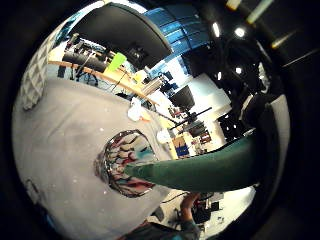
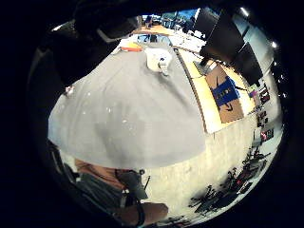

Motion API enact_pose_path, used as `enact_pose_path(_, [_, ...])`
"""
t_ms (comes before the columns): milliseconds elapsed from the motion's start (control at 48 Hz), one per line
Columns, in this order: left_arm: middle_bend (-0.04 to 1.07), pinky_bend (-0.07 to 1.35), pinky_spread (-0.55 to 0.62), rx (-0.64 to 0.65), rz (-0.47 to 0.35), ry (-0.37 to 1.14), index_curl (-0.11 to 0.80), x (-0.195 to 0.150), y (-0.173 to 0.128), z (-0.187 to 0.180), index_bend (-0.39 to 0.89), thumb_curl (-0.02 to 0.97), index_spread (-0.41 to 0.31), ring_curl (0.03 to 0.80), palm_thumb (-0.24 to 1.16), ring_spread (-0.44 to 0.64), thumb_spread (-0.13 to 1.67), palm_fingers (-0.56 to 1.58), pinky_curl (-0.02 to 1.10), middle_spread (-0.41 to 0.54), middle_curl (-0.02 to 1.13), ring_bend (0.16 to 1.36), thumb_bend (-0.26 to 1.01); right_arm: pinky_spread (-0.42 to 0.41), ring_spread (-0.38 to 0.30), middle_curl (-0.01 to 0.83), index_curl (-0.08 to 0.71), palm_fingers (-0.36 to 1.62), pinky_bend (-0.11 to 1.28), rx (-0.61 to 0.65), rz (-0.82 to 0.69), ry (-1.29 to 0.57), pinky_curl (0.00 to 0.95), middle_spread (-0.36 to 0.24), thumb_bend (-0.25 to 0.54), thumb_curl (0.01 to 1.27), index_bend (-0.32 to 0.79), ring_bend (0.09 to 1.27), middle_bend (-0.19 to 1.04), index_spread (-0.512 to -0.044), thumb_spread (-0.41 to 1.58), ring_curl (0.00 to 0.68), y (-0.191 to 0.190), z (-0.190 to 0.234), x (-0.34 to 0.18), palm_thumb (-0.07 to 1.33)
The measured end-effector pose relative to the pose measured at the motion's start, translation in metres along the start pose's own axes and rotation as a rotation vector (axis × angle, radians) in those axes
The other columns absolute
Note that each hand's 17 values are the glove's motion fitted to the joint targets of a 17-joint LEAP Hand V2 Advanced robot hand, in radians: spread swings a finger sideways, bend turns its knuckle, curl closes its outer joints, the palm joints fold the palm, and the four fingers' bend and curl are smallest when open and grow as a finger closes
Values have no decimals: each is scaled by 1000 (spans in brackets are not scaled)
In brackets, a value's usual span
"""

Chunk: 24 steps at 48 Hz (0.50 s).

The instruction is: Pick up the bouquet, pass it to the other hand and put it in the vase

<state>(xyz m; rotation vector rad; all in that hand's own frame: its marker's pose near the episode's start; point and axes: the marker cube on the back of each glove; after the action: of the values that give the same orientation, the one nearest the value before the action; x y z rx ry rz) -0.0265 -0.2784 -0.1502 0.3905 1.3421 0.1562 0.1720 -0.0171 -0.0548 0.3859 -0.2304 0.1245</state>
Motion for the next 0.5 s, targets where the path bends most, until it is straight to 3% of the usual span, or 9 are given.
enact_pose_path(42, [546, 445, -352, -28, -73, 32, 523, -4, 5, 4, 158, 239, -282, 491, 565, -345, 1262, 1177, 433, -351, 657, 807, -14, 333, 177, 409, 306, 452, 539, 4, -1, -5, 363, 41, -21, 460, 137, 272, 221, -317, 1139, 314, 0, -2, -2, 710])
enact_pose_path(125, [546, 391, -317, -89, -110, 6, 510, -18, 5, 4, 135, 238, -266, 480, 566, -335, 1249, 1093, 421, -343, 659, 769, -13, 335, 180, 408, 304, 454, 525, 8, -5, -19, 359, 43, -19, 458, 137, 268, 218, -316, 1136, 315, -2, -2, -4, 713])
enact_pose_path(146, [519, 339, -243, -109, -125, -17, 486, -20, 7, 3, 71, 238, -233, 470, 553, -321, 1224, 871, 408, -325, 649, 736, -25, 336, 180, 407, 302, 452, 525, 10, -8, -24, 360, 44, -18, 457, 132, 269, 216, -318, 1136, 316, -2, -2, -5, 715])
enact_pose_path(167, [538, 351, -216, -132, -145, -50, 480, -22, 9, 2, 52, 239, -218, 494, 550, -313, 1209, 825, 430, -316, 672, 745, -26, 337, 180, 406, 301, 453, 524, 12, -11, -28, 360, 44, -18, 456, 132, 272, 212, -318, 1135, 318, -2, -3, -6, 716])
enact_pose_path(208, [434, 379, -88, -178, -191, -141, 462, -20, 18, 0, 46, 240, -136, 498, 530, -242, 1161, 495, 459, -248, 663, 685, -36, 338, 180, 405, 299, 454, 522, 15, -15, -31, 359, 45, -18, 454, 131, 270, 209, -318, 1136, 318, -3, -4, -8, 719])
enact_pose_path(229, [414, 397, -44, -194, -209, -187, 454, -18, 24, -1, 53, 242, -111, 502, 520, -215, 1140, 445, 466, -223, 667, 677, -39, 337, 180, 405, 298, 452, 518, 16, -16, -32, 358, 45, -18, 453, 130, 272, 208, -317, 1136, 319, -2, -5, -9, 719])
enact_pose_path(292, [200, 462, 121, -197, -216, -270, 437, -21, 29, -9, 106, 236, -15, 475, 434, -23, 1057, 197, 466, -63, 600, 634, -69, 335, 180, 404, 297, 446, 510, 13, -17, -32, 358, 45, -18, 451, 135, 268, 201, -317, 1135, 320, -1, -5, -10, 721])
enact_pose_path(375, [125, 458, 242, -130, -193, -397, 404, -21, 40, -33, 131, 237, 41, 399, 370, 105, 991, 229, 417, 44, 491, 605, -66, 335, 181, 402, 295, 446, 507, 12, -27, -28, 358, 46, -19, 448, 136, 264, 193, -316, 1135, 321, 2, -7, -13, 722])
enact_pose_path(500, [159, 428, 328, -42, -132, -414, 382, -9, 53, -74, 141, 237, 38, 359, 269, 121, 923, 363, 377, 73, 432, 632, -59, 335, 181, 402, 292, 442, 491, 37, -29, -35, 357, 53, -19, 445, 134, 265, 196, -316, 1134, 323, 2, -12, -15, 723])
